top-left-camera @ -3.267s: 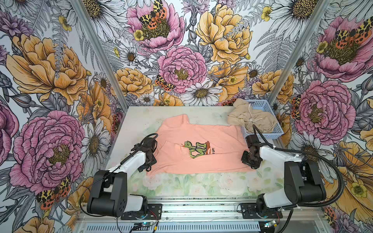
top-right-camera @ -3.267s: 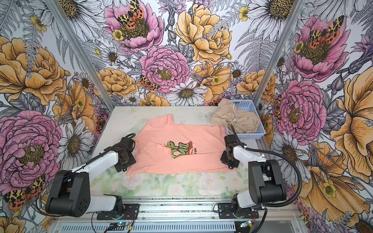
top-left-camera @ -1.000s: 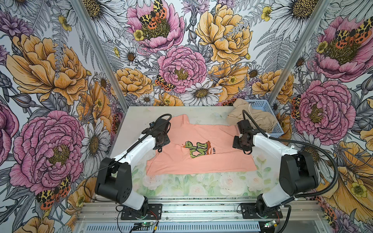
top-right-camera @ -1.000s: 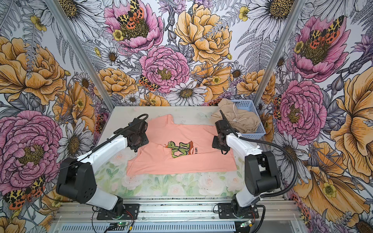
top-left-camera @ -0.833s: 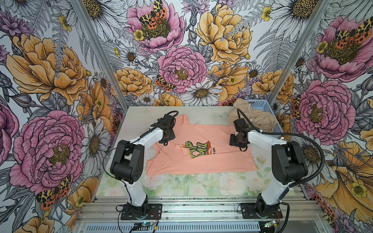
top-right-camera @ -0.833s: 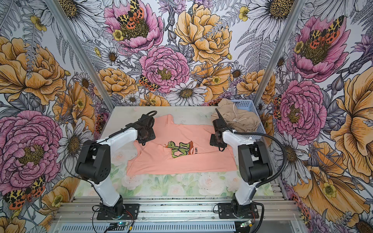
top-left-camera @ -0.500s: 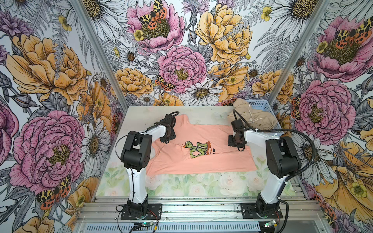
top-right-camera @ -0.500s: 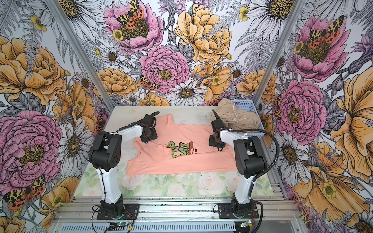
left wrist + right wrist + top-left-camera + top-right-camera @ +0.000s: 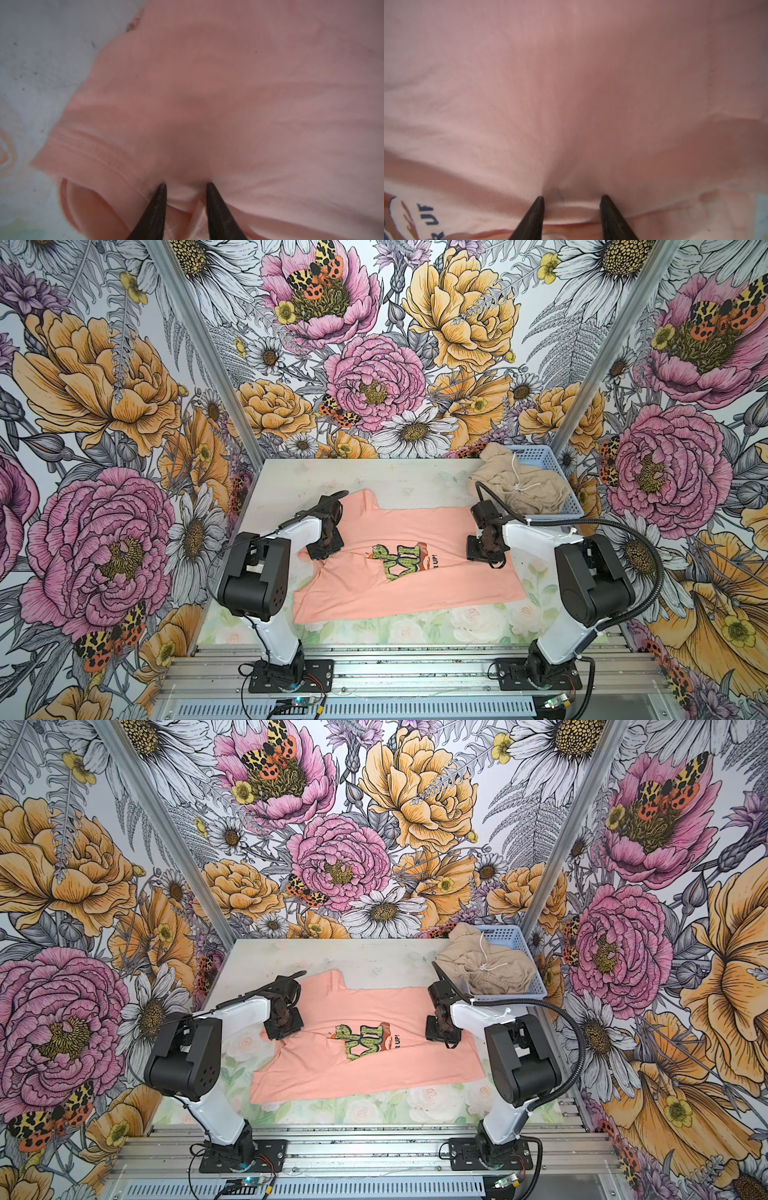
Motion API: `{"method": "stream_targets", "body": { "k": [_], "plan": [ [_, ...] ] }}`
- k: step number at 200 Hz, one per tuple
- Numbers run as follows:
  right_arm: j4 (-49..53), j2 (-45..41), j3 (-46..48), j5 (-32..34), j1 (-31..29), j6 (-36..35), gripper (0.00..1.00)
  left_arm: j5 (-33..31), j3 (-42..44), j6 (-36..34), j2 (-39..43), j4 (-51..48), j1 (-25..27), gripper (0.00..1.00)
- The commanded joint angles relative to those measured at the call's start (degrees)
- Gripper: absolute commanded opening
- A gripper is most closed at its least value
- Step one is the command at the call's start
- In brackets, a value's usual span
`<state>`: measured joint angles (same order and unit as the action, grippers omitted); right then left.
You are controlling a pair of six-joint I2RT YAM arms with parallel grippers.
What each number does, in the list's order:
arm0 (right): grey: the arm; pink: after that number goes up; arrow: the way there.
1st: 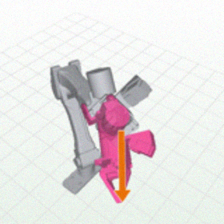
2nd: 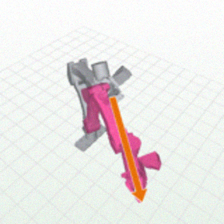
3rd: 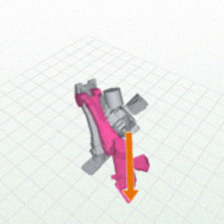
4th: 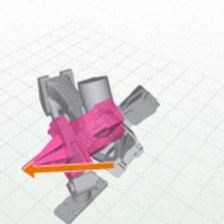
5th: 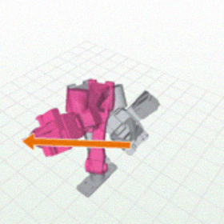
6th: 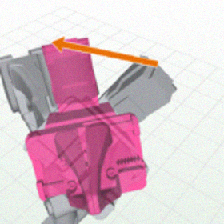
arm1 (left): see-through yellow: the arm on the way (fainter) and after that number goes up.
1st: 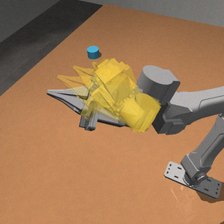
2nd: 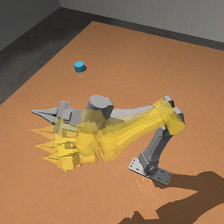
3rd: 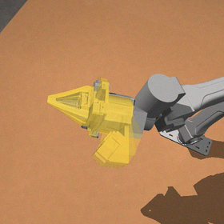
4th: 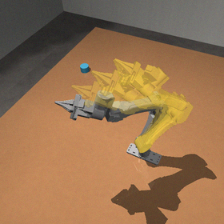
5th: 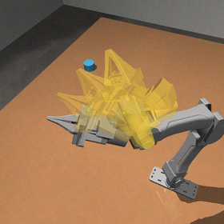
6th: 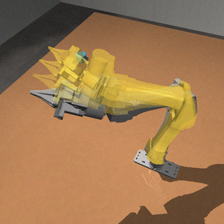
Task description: Fold and stack the mixed laundry pile
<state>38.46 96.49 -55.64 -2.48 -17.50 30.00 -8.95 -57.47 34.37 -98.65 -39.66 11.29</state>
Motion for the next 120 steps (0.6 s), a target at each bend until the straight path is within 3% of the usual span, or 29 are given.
{"method": "stream_targets", "body": {
  "k": [1, 20, 54, 89, 120],
  "plan": [
    [5.48, -2.81, 4.19, -2.32, -1.95, 3.88, 0.46, -0.23, 4.80, 1.58, 2.25, -7.40, -1.30, 0.34],
    [6.48, -5.68, 4.58, -3.04, -3.27, 4.89, 0.46, -0.89, 5.34, 1.58, 5.05, -7.30, -1.71, 0.35],
    [8.82, -7.65, -2.84, -0.61, -2.40, 2.91, 0.47, -2.64, -3.59, -0.65, 4.24, -7.34, 1.03, 0.49],
    [6.60, -2.68, -12.36, 4.41, 2.22, -1.54, 0.50, -2.65, -14.88, -3.20, -2.43, -7.38, 1.68, 0.54],
    [1.39, 3.03, -18.23, 5.92, 7.33, -3.36, 0.50, -2.65, -18.37, -3.61, -4.87, -7.22, 2.04, 0.54]
  ]
}}
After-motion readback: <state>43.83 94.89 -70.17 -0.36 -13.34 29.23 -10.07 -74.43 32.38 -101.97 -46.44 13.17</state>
